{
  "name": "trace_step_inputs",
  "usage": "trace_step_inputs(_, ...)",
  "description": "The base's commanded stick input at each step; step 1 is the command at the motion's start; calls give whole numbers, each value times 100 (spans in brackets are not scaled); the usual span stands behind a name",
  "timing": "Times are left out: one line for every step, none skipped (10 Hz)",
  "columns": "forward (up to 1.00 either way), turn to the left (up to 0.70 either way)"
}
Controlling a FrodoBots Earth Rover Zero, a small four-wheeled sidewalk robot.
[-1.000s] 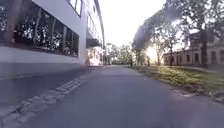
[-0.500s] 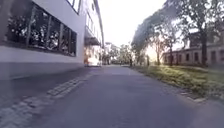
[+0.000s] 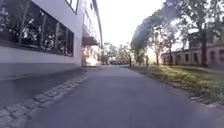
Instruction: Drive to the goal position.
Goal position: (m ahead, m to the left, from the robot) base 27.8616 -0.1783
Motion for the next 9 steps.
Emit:
trace_step_inputs(70, 0)
trace_step_inputs(70, 0)
trace_step_inputs(70, 0)
trace_step_inputs(70, 0)
trace_step_inputs(70, 0)
trace_step_inputs(70, 0)
trace_step_inputs(70, 0)
trace_step_inputs(70, 0)
trace_step_inputs(70, 0)
